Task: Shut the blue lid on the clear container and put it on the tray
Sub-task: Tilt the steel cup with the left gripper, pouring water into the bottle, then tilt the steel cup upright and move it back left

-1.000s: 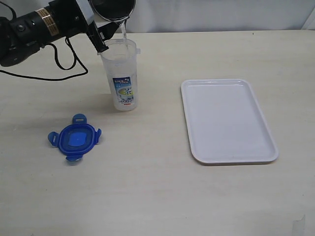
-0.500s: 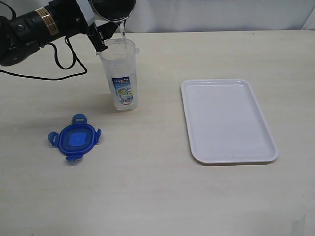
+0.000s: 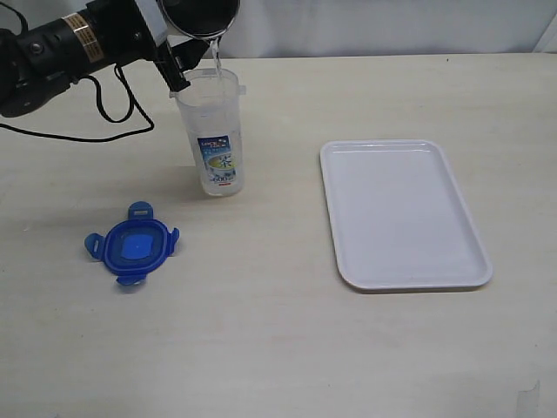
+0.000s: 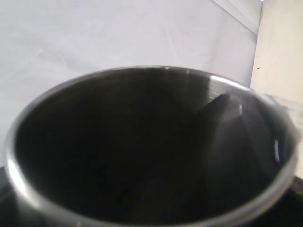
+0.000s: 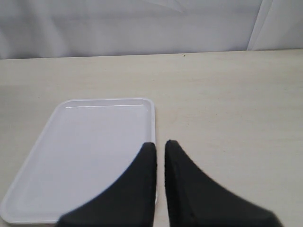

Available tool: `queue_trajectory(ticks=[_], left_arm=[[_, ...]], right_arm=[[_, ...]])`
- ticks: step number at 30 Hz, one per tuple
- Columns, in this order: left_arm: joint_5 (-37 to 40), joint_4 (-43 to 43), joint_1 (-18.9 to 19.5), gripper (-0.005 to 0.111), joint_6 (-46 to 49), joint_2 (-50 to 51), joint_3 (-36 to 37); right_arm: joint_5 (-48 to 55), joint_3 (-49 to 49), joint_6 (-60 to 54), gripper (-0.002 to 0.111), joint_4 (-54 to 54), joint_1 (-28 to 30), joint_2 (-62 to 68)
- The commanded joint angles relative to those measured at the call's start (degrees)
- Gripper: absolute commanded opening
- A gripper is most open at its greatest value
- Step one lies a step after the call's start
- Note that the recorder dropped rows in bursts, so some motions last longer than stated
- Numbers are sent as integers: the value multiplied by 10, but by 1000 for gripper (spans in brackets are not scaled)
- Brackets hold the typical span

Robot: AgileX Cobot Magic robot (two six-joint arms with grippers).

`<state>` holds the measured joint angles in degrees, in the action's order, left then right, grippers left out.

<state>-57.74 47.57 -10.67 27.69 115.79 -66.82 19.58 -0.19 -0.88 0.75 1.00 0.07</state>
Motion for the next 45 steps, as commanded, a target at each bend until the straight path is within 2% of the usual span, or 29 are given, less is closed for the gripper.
queue_trajectory(ticks=[1,7,19,21,27,31,45], left_arm=[[-9,-13,1,0,3,-9,-8],[-9,-9,1,0,-61,-9,-8],[-9,-8,1,0,-105,-9,-8],[-8,-8,1,0,-139,-9,-8],[83,-8,1,0,-191,-9,-8],[78,-8,1,0,-205,-9,-8],[78,-9,1,0,-385,-9,-8]], right_arm=[[1,2,0,7,3,3,-1],[1,2,0,7,3,3,-1],[1,2,0,7,3,3,-1],[1,2,0,7,3,3,-1],[1,2,0,7,3,3,-1],[1,2,0,7,3,3,-1],[1,2,0,7,3,3,-1]])
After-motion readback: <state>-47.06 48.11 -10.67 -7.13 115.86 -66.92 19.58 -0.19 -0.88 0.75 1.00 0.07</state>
